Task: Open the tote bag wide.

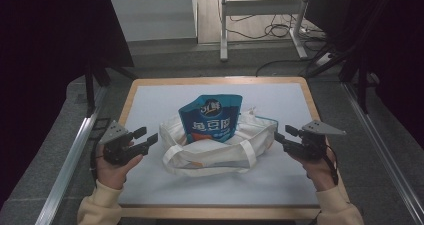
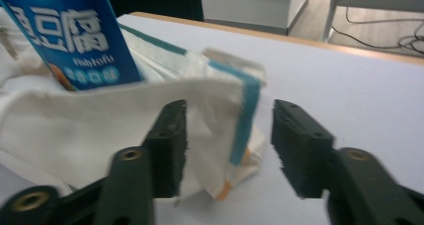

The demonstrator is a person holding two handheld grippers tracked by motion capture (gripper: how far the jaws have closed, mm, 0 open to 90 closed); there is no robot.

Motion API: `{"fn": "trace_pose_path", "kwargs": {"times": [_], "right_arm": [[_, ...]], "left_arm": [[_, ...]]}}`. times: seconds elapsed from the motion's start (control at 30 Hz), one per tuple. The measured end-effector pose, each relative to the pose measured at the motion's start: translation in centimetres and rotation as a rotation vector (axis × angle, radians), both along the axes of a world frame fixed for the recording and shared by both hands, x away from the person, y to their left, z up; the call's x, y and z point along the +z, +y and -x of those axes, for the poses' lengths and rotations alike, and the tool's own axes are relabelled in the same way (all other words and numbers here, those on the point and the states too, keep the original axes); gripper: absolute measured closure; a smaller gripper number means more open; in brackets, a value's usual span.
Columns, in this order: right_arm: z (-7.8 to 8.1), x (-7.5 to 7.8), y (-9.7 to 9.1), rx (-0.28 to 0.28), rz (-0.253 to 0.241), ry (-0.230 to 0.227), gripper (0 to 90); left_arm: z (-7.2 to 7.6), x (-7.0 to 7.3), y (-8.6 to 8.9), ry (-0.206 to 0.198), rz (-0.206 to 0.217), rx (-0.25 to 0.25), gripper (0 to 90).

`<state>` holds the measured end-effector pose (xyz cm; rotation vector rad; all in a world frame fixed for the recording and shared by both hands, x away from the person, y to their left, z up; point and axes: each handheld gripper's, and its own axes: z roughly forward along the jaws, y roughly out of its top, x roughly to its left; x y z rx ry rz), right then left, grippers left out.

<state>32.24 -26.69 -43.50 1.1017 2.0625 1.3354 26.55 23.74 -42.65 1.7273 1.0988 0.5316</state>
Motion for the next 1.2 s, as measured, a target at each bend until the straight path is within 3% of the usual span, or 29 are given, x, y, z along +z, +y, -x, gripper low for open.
{"fn": "trace_pose_path", "kwargs": {"times": [0.07, 0.2, 0.37, 0.53, 0.8, 1.1, 1.2], "right_arm": [[-0.3, 0.7, 0.6, 0.017, 0.013, -0.009, 59.7], [-1.0, 1.9, 2.0, 0.051, 0.044, -0.028, 71.3], [-1.9, 2.9, 3.7, 0.101, 0.071, -0.037, 80.9], [-2.6, 2.9, 5.3, 0.139, 0.079, -0.02, 84.5], [-2.1, 1.2, 7.2, 0.197, 0.112, 0.02, 85.6], [-1.1, -2.2, 7.2, 0.22, 0.128, 0.083, 85.8], [-1.1, -3.3, 7.0, 0.22, 0.131, 0.107, 86.2]], "left_arm": [[-0.4, 0.7, -0.6, -0.009, -0.01, -0.024, 66.7], [-1.4, 1.7, -1.8, -0.012, -0.034, -0.072, 81.2], [-3.0, 1.9, -2.5, 0.018, -0.038, -0.098, 87.8], [-4.6, 1.1, -3.4, 0.054, -0.04, -0.104, 89.3], [-5.9, -1.6, -4.5, 0.132, -0.089, -0.121, 89.3], [-5.8, -4.6, -4.9, 0.207, -0.134, -0.119, 89.2], [-5.9, -5.2, -5.0, 0.219, -0.132, -0.12, 89.2]]}}
